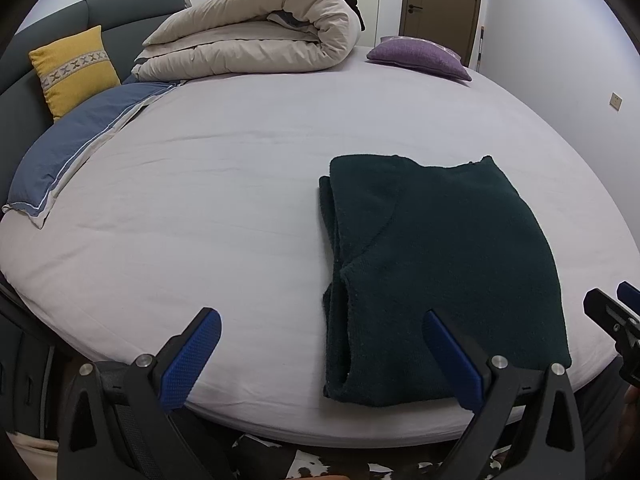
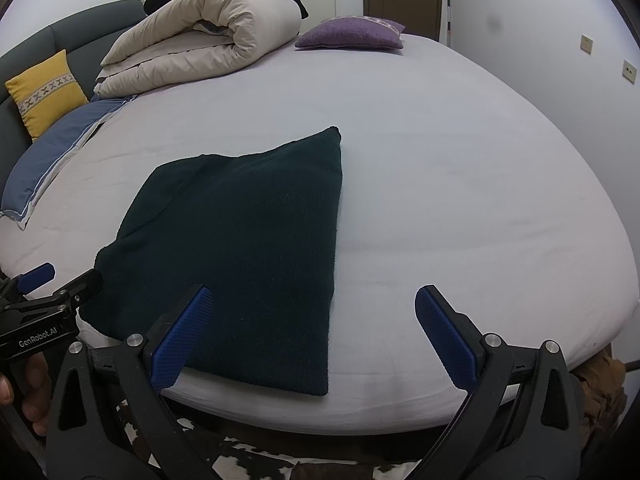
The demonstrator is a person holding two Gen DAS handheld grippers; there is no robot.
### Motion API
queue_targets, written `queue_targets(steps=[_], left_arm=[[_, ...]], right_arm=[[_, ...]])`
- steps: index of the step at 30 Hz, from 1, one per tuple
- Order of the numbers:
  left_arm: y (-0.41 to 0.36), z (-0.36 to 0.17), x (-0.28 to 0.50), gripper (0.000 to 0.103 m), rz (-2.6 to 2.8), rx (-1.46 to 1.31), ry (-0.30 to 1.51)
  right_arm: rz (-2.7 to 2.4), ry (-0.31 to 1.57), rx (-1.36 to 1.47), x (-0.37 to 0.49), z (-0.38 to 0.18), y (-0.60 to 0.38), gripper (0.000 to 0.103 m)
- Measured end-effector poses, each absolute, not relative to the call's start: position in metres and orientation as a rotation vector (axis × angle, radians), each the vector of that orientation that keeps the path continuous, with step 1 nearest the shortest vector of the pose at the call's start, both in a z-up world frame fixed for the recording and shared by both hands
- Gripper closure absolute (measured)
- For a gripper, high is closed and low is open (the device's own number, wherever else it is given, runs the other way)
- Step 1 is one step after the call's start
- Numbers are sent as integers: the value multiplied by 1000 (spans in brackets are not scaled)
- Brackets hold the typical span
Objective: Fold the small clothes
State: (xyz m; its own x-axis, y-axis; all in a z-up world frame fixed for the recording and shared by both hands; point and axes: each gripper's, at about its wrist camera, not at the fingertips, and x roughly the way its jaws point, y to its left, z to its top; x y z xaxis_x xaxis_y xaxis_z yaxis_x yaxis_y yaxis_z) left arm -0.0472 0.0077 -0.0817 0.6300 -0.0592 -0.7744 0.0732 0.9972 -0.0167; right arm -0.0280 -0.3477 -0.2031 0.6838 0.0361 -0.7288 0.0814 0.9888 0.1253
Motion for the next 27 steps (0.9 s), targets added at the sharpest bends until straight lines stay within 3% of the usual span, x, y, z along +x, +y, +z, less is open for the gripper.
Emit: queue_targets(steps=[27], left_arm=[[8,-82,-48,0,-73,21,887]], right_arm=[[-31,823,164,-27,-207,-345,0]])
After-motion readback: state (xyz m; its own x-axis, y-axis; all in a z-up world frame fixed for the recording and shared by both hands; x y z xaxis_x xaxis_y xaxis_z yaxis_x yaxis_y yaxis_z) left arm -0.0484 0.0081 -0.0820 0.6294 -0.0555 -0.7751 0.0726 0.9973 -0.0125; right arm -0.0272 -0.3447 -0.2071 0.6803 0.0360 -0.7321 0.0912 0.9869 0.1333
